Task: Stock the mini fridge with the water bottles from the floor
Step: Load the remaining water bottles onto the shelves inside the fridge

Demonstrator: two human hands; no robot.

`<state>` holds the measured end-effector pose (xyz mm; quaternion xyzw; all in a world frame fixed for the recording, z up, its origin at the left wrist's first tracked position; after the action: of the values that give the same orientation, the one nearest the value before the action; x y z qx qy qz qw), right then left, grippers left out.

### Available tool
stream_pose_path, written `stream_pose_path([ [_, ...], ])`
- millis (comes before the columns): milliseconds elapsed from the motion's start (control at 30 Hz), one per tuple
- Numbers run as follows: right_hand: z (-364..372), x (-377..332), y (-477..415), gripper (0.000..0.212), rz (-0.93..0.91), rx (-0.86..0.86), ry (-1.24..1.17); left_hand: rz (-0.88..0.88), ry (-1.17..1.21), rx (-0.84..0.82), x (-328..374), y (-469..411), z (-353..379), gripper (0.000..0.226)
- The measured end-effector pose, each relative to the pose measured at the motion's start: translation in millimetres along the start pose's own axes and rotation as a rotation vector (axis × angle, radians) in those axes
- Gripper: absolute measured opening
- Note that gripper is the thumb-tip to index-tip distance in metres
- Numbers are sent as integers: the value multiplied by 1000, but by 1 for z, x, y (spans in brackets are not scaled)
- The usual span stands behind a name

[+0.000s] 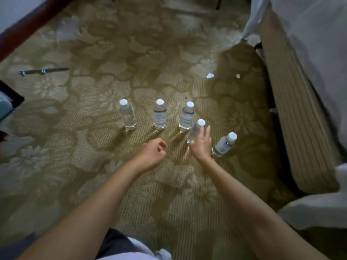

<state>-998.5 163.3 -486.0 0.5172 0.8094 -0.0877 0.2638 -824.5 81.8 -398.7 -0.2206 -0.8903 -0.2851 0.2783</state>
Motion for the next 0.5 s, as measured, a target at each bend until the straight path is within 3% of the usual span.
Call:
stream_pose_path([
  [200, 8, 3, -41, 78, -79, -52, 177, 11, -42, -29, -4, 4, 7, 28],
  [400, 6, -1, -43, 44, -131, 7, 131, -23, -10, -32, -12, 9, 3, 28],
  [500, 10, 1, -27, 37, -180, 18, 152, -52, 24, -28, -24, 12, -6, 27],
])
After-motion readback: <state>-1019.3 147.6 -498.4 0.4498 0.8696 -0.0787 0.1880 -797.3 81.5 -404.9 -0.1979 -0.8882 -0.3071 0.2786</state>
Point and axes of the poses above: each hand's wrist, its own y-axis away from the middle knuckle, its own z-axis out of the palm, x = y × z, the point moved 9 cm from there along -y, towards the middle knuckle, and after that the axes turned 10 degrees about x, right-handed, at the moved point
